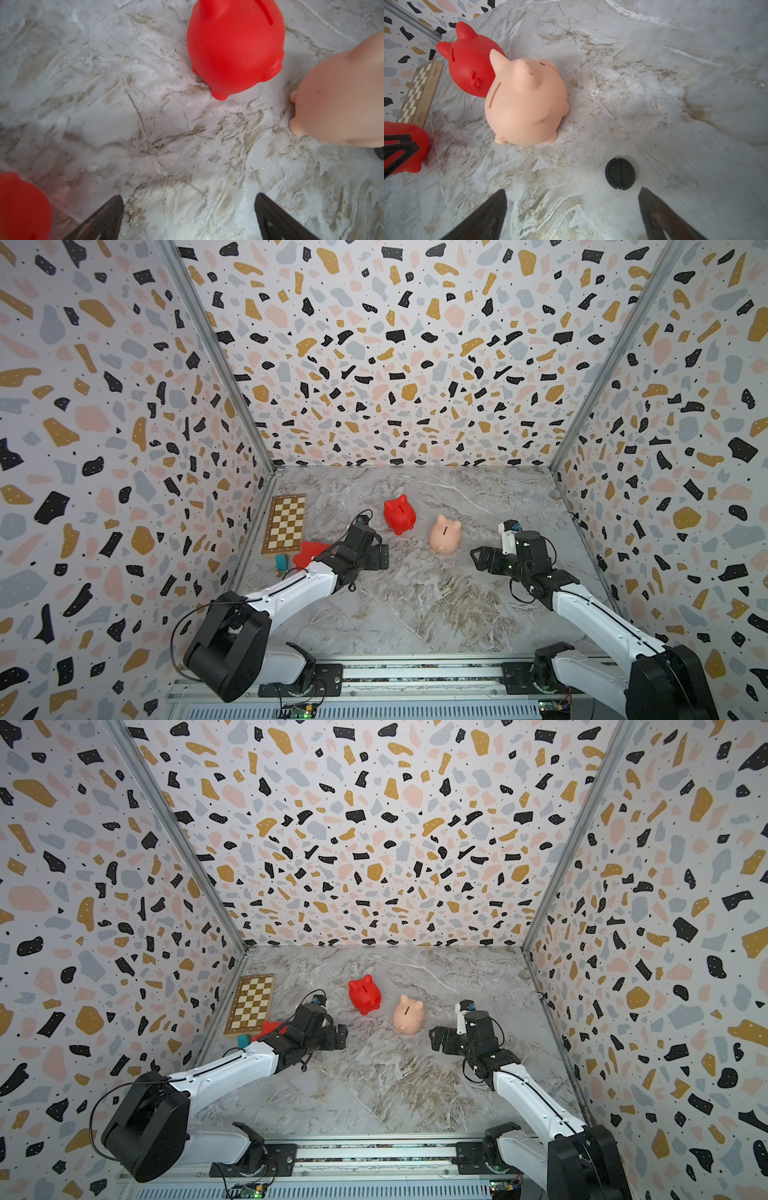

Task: Open piggy banks
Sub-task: Move the piggy bank to the center of the board.

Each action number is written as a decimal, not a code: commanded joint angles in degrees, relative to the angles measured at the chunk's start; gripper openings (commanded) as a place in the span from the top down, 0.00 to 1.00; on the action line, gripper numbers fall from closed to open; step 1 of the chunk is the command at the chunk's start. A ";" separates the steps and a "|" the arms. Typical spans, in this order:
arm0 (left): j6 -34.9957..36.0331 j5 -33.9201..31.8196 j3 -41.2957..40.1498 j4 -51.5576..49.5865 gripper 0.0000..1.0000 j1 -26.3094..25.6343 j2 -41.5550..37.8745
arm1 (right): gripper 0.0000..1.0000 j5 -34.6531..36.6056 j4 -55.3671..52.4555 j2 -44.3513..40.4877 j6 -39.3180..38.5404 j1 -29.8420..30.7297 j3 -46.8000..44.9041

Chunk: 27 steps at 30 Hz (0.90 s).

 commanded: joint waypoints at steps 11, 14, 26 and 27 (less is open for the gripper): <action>-1.02 3.09 27.97 -5.79 0.01 1.11 17.96 | 0.00 -4.25 2.98 -0.24 -0.52 0.14 -0.52; -0.99 0.79 34.25 -6.96 0.01 1.18 23.58 | 0.00 -5.91 3.71 -0.60 -0.02 0.23 -0.93; 5.38 -4.03 55.34 -12.45 0.01 1.29 41.44 | 0.00 -8.25 5.77 -1.65 0.17 1.02 -2.79; 5.99 -4.05 56.43 -12.81 0.01 1.30 42.52 | 0.00 -8.12 5.86 -1.82 0.25 1.02 -3.04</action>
